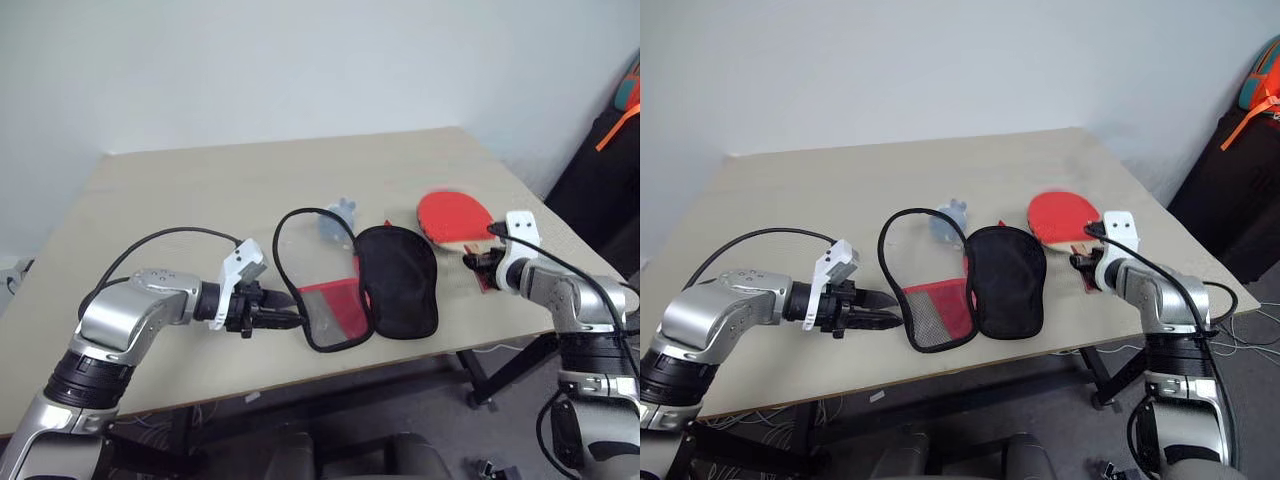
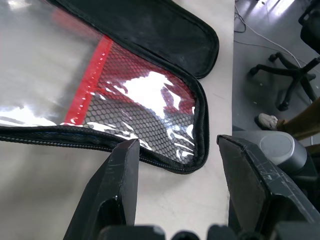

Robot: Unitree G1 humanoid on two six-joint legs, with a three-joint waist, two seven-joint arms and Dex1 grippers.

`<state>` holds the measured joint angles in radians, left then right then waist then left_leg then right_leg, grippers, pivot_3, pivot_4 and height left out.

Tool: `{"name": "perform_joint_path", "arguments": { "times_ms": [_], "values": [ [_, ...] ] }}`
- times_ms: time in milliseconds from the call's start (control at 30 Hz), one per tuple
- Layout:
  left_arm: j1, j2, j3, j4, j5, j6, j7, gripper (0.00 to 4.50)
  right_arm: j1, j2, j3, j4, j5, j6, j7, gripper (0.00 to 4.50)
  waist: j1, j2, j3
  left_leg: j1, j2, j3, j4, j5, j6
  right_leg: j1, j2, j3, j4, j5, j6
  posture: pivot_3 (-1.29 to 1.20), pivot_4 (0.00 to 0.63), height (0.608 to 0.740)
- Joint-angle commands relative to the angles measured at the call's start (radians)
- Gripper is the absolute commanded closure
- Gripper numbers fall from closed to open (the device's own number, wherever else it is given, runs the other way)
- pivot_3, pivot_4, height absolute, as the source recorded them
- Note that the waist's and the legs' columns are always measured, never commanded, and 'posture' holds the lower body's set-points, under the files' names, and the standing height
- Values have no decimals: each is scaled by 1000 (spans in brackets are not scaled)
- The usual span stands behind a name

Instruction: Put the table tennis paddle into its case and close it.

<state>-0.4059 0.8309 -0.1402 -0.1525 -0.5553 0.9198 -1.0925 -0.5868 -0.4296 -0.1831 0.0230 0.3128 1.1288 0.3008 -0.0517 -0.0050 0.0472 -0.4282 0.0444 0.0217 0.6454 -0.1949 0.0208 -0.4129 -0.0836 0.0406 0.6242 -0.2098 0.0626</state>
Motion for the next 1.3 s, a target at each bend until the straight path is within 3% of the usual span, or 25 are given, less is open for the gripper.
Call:
{"name": "perform_joint_path", "arguments": {
  "times_ms": [33,333,433,1300],
  "values": [
    [-39,-9,2,7,13,-23,-2,1891,-71,73,-43,-116,33,89,-71,3268,0,0,0,0,0,0,0,0,0,0,0,0,0,0,0,0,0,740],
    [-57,-36,-21,35,39,-32,-7,1891,-66,426,-127,-194,-21,265,-331,3268,2,0,0,-1,0,0,-1,-2,-3,-1,0,-1,0,1,2,0,0,740],
    [-61,-43,-27,46,44,-36,-8,1891,-44,490,-133,-234,-28,308,-362,3268,2,0,0,-1,0,0,-1,-2,-3,-1,0,-1,0,1,2,0,0,740],
    [-100,-58,-54,102,85,-64,-45,1891,76,506,-82,-328,-92,403,-362,3268,0,0,0,-2,0,0,-2,-2,-4,-2,-1,-2,0,1,1,0,0,740]
  ]
}}
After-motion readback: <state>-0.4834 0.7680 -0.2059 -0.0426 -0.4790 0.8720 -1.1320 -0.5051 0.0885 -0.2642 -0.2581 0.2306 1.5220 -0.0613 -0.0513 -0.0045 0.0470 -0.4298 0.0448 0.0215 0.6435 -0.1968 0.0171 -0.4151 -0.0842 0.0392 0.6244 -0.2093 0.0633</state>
